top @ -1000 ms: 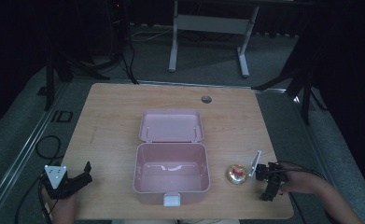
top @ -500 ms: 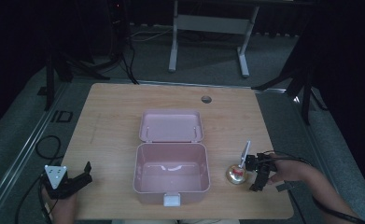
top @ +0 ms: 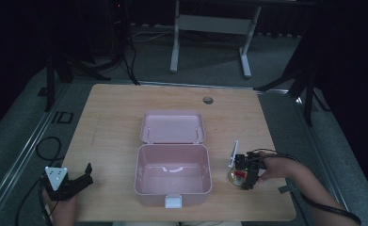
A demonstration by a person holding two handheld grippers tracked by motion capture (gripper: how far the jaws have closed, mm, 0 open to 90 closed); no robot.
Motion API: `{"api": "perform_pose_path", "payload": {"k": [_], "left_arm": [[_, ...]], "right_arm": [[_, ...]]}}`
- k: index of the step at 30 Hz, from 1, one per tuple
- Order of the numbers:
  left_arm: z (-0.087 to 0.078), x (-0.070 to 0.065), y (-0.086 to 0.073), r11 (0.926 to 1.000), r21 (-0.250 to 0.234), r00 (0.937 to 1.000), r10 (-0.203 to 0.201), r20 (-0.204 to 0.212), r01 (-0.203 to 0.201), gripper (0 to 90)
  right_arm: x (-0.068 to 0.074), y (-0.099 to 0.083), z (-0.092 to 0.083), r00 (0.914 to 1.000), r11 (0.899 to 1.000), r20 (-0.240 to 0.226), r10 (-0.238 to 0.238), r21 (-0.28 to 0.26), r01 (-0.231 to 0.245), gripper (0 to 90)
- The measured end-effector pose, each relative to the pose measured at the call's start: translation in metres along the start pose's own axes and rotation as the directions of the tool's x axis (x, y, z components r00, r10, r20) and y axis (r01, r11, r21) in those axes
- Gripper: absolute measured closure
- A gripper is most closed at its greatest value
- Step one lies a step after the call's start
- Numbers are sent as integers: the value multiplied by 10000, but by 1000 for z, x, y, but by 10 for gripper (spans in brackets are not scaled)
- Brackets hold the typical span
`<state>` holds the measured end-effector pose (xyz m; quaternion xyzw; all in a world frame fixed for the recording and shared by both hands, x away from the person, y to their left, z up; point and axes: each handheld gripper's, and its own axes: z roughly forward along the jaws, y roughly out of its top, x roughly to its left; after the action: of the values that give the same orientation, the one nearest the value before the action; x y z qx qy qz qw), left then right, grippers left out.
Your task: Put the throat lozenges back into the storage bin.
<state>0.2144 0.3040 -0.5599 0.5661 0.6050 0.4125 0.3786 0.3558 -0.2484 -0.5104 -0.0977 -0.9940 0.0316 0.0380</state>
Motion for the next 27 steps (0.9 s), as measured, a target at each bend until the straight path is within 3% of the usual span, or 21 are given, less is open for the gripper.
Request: {"api": "perform_pose_path", "payload": {"k": [6, 8, 15, 20, 27], "left_arm": [[0, 0, 0, 10000, 4, 10000, 0, 10, 0, 5], [0, 0, 0, 10000, -15, 10000, -8, 20, 8, 5], [0, 0, 0, 10000, 7, 10000, -9, 28, 9, 5], [0, 0, 0, 10000, 1, 10000, -7, 26, 7, 5], [0, 0, 0, 10000, 16, 10000, 2, 9, -2, 5]], "right_arm": [[-3, 12, -2, 9999, 9998, 11, -159, -71, 159, 161], [-4, 16, -2, 9996, 9996, 19, -268, 17, 268, 199], [-4, 22, -8, 9995, 9992, -39, -326, 241, 327, 205], [-1, 20, -26, 9992, 9990, -98, -379, 250, 381, 205], [4, 19, -64, 9988, 9993, 303, -381, 76, 379, 206]]}}
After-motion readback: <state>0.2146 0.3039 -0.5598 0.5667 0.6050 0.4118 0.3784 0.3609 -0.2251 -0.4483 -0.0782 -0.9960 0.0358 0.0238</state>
